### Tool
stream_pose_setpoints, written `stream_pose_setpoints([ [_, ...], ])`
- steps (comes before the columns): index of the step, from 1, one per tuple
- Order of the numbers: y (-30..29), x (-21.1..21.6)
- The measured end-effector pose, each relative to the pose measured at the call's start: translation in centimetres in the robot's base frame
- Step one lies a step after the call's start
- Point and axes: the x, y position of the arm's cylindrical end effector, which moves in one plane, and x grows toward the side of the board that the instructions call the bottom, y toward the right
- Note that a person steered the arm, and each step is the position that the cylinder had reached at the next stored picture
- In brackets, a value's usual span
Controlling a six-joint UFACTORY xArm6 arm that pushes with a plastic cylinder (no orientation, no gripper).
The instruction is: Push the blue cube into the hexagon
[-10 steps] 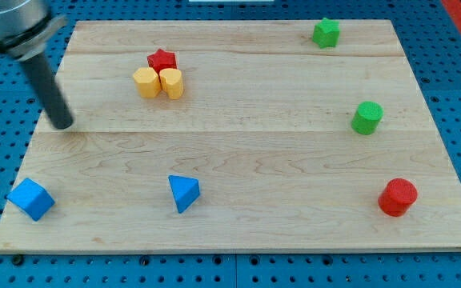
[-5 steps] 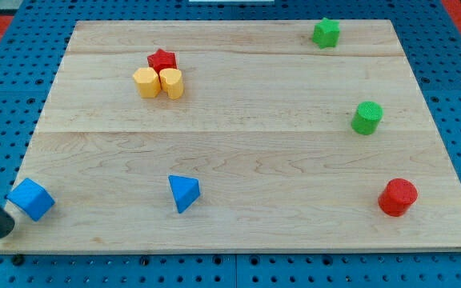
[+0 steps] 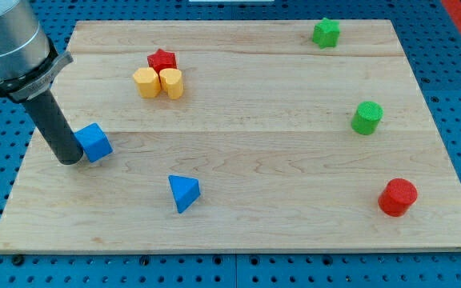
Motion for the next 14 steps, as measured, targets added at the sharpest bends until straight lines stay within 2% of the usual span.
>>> stream_pose_setpoints([
  [3, 1.3, -0.1],
  [4, 4.1, -3.2],
  [6, 10.0, -6.3],
  [8, 11.8, -7.3],
  [11, 9.3, -8.6],
  [13, 3.7, -9.6],
  [14, 1.1, -11.5],
])
